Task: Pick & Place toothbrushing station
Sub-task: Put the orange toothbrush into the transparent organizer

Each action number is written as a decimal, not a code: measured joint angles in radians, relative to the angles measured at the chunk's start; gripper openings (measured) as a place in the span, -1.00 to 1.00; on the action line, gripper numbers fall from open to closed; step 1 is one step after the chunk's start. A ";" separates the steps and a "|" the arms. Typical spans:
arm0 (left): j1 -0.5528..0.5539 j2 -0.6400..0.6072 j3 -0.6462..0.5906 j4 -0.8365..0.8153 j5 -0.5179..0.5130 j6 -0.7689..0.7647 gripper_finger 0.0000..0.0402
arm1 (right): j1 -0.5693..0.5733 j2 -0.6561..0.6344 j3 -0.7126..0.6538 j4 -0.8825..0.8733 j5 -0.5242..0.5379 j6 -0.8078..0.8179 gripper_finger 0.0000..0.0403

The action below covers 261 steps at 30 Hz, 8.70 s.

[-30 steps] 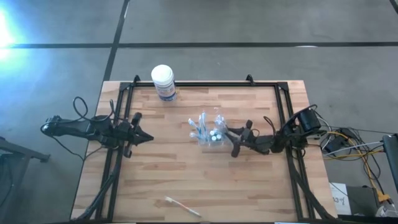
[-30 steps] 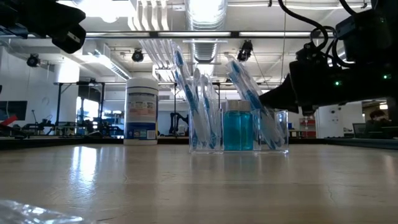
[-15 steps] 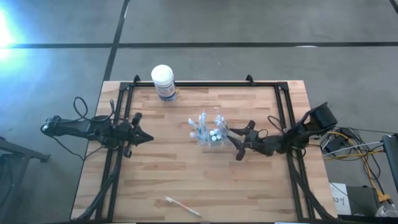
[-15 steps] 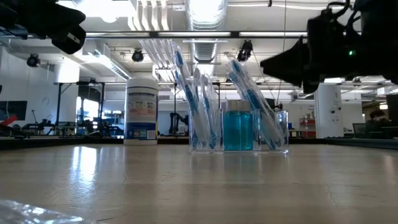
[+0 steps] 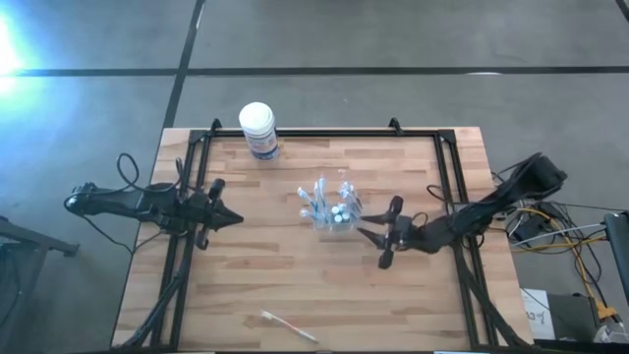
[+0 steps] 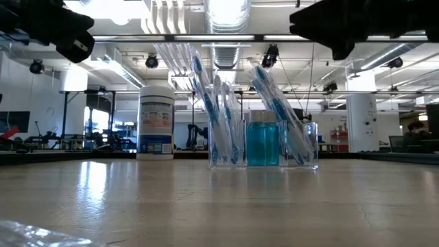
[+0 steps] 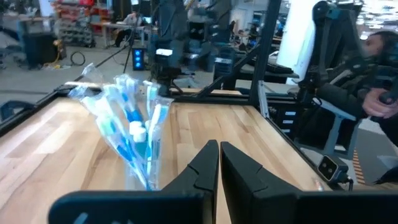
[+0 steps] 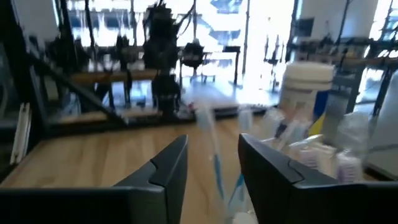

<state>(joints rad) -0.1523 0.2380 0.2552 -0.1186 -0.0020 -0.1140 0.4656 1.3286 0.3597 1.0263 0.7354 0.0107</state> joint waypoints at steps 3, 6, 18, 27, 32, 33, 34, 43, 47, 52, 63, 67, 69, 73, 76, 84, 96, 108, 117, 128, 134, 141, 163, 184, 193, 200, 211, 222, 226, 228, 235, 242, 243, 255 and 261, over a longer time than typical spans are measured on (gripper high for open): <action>0.000 0.000 0.000 -0.006 -0.053 -0.045 -0.90 | 0.017 -0.031 0.116 -0.311 -0.002 0.080 -0.46; 0.000 0.000 0.000 -0.018 -0.098 -0.098 -0.90 | 0.039 -0.008 0.247 -0.595 0.000 0.199 -0.62; 0.000 0.000 0.000 -0.074 -0.102 -0.183 -0.98 | 0.085 0.443 0.825 -1.033 -0.209 0.394 -0.94; 0.000 0.000 0.000 -0.074 -0.157 -0.229 -0.91 | 0.083 0.784 1.325 -1.331 -0.407 0.523 -0.94; 0.000 0.000 0.000 -0.074 -0.149 -0.253 -0.93 | 0.076 0.961 1.624 -1.557 -0.460 0.641 -0.94; 0.000 0.000 0.000 -0.076 -0.149 -0.262 -0.94 | 0.076 0.996 1.684 -1.609 -0.466 0.659 -0.93; 0.000 0.000 0.000 -0.077 -0.146 -0.267 -0.94 | 0.074 1.028 1.741 -1.654 -0.481 0.672 -0.93; 0.000 -0.002 0.000 -0.082 -0.134 -0.269 -0.94 | 0.048 1.200 1.937 -1.706 -0.705 0.739 -0.43; 0.000 -0.004 0.000 -0.088 -0.121 -0.270 -0.95 | 0.036 1.203 1.928 -1.772 -0.714 0.797 -0.13; 0.000 -0.006 0.000 -0.104 -0.116 -0.278 -0.94 | 0.035 1.207 1.920 -1.777 -0.718 0.802 0.13; 0.000 -0.007 0.000 -0.108 -0.117 -0.253 -0.92 | 0.038 1.207 1.844 -1.740 -0.716 0.794 0.32; 0.000 -0.007 0.000 -0.108 -0.118 -0.245 -0.93 | 0.035 1.208 1.803 -1.705 -0.708 0.774 0.32; 0.000 -0.007 0.000 -0.108 -0.118 -0.245 -0.94 | 0.035 1.206 1.788 -1.687 -0.709 0.756 0.32; 0.000 -0.007 0.000 -0.108 -0.119 -0.238 -0.93 | 0.035 1.203 1.765 -1.663 -0.710 0.714 0.32; 0.000 -0.007 0.000 -0.109 -0.119 -0.236 -0.93 | 0.035 1.202 1.755 -1.669 -0.688 0.683 0.31; 0.000 -0.007 0.000 -0.120 -0.120 -0.200 -0.93 | 0.010 1.202 1.750 -1.750 -0.568 0.656 0.18; 0.000 -0.007 0.000 -0.121 -0.120 -0.156 -0.94 | -0.054 1.193 1.752 -1.870 -0.504 0.355 -0.06; 0.000 -0.007 0.000 -0.117 -0.120 -0.149 -0.91 | -0.108 1.187 1.761 -1.913 -0.624 0.055 -0.89; 0.000 -0.007 0.000 -0.114 -0.119 -0.144 -0.93 | -0.162 1.103 1.750 -1.952 -0.657 -0.077 -0.90; -0.001 -0.007 0.000 -0.116 -0.118 -0.114 -0.94 | -0.194 0.730 1.554 -1.720 -0.766 -0.182 -0.91; -0.001 -0.006 0.000 -0.116 -0.119 -0.076 -0.93 | -0.264 0.426 1.139 -1.304 -0.897 -0.151 -0.91; 0.000 -0.006 0.000 -0.115 -0.119 -0.034 -0.93 | -0.326 0.162 0.627 -0.758 -0.903 -0.090 -0.91; 0.000 0.374 -0.105 0.643 -0.115 0.116 -0.95 | -0.359 0.115 0.093 0.086 -0.808 -0.056 -0.90; 0.004 0.863 0.284 0.695 -0.157 0.284 -0.33 | -0.380 0.262 0.217 0.074 -0.784 -0.058 -0.90; 0.020 1.023 0.425 0.740 -0.156 0.334 0.14 | -0.380 0.262 0.216 0.085 -0.785 -0.057 -0.90; 0.020 1.120 0.484 0.744 -0.099 0.335 0.25 | -0.379 0.262 0.214 0.087 -0.742 -0.067 -0.90; 0.021 1.160 0.532 0.757 -0.042 0.321 0.23 | -0.379 0.262 0.212 0.089 -0.732 -0.083 -0.90; 0.027 1.171 0.533 0.810 -0.042 0.289 -0.13 | -0.379 0.262 0.212 0.093 -0.732 -0.093 -0.90; 0.033 1.187 0.533 0.807 -0.042 0.285 -0.24 | -0.379 0.264 0.216 0.095 -0.732 -0.093 -0.90; 0.035 1.188 0.533 0.808 -0.043 0.285 -0.29 | -0.379 0.264 0.216 0.095 -0.732 -0.093 -0.90; 0.045 1.186 0.533 0.812 -0.038 0.285 -0.72 | -0.378 0.264 0.216 0.094 -0.736 -0.093 -0.90; 0.060 1.179 0.531 0.808 -0.004 0.270 -0.88 | -0.379 0.264 0.215 0.090 -0.734 -0.091 -0.85; 0.060 1.172 0.530 0.806 0.002 0.270 -0.88 | -0.379 0.264 0.215 0.092 -0.734 -0.084 -0.82; 0.064 0.923 0.490 0.583 0.019 0.254 -0.88 | -0.379 0.266 0.209 0.078 -0.732 -0.037 -0.40; 0.065 0.690 0.357 0.520 0.019 0.206 -0.88 | -0.379 0.234 0.202 0.047 -0.732 -0.021 -0.36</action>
<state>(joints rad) -0.0876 0.9285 0.6121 0.4012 0.0170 0.0919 0.0868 1.5631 0.5612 1.0729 0.0034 -0.0103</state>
